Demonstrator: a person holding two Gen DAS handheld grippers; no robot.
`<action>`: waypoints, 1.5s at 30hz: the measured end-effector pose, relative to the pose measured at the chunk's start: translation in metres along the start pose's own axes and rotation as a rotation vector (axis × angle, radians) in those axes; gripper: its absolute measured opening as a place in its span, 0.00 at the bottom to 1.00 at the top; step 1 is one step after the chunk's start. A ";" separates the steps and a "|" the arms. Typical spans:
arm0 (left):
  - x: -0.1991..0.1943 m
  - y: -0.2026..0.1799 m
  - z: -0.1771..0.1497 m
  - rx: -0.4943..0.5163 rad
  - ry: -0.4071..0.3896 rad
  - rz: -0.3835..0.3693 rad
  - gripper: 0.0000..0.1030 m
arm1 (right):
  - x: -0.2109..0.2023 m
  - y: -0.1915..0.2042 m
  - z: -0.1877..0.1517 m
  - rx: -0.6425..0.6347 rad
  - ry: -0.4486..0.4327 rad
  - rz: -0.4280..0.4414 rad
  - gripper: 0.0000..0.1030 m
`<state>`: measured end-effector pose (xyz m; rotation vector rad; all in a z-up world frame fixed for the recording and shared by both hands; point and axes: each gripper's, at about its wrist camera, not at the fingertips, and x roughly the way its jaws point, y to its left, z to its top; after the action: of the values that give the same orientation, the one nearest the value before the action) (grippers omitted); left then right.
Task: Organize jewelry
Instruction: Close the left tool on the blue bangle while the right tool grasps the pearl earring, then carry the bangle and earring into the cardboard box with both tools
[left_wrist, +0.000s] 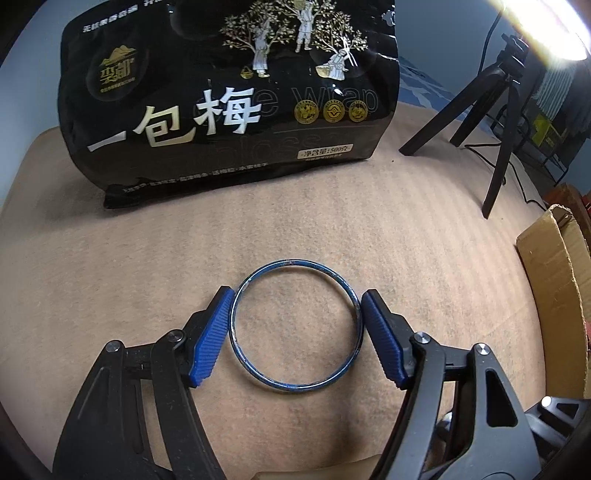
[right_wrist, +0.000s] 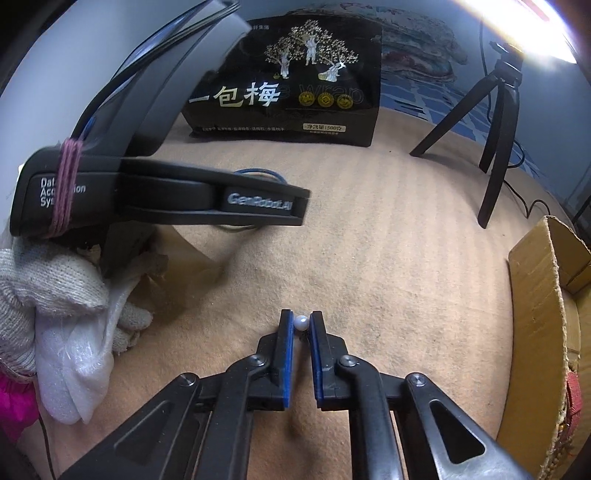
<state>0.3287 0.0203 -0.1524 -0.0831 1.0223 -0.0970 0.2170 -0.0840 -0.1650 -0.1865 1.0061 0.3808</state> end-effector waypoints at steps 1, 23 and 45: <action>-0.001 0.001 0.000 -0.001 -0.001 0.004 0.70 | -0.002 -0.001 0.000 0.001 -0.004 0.001 0.06; -0.053 -0.021 0.007 0.012 -0.070 -0.036 0.70 | -0.083 -0.053 -0.002 0.098 -0.146 -0.050 0.06; -0.090 -0.174 0.009 0.150 -0.108 -0.208 0.70 | -0.157 -0.163 -0.049 0.261 -0.221 -0.168 0.06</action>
<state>0.2825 -0.1416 -0.0521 -0.0570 0.8935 -0.3545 0.1675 -0.2851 -0.0606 0.0076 0.8064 0.1106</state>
